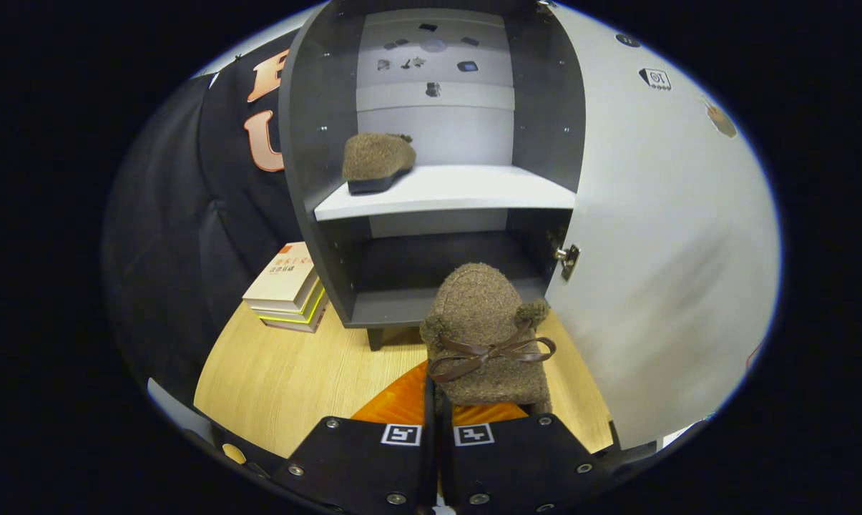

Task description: Open the shoe cabinet door, grab the shoes and put them into the shoe cabinet, then close the shoe cabinet door.

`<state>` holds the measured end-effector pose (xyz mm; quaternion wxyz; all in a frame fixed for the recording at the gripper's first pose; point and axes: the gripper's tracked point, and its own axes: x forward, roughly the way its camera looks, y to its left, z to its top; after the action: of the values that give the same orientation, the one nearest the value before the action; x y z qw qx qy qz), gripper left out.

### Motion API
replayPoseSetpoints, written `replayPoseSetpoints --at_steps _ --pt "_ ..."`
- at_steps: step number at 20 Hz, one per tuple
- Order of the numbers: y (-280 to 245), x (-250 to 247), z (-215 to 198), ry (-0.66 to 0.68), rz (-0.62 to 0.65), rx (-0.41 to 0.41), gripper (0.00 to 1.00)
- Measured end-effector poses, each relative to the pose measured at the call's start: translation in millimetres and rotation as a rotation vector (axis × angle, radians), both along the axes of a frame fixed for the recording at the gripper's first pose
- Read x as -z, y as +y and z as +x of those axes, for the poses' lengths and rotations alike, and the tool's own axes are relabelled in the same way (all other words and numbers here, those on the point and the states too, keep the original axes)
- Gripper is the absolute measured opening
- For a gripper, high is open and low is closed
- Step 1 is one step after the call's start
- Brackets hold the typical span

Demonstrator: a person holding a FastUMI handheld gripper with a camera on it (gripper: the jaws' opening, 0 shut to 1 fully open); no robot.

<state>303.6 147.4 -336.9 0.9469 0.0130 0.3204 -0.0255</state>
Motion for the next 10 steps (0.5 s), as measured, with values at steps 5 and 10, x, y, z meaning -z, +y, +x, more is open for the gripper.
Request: replayPoseSetpoints --at_steps 5,10 --pt "-7 -51 35 -0.075 0.021 -0.002 0.02" --pt "-12 -88 97 -0.13 0.065 -0.021 0.02"
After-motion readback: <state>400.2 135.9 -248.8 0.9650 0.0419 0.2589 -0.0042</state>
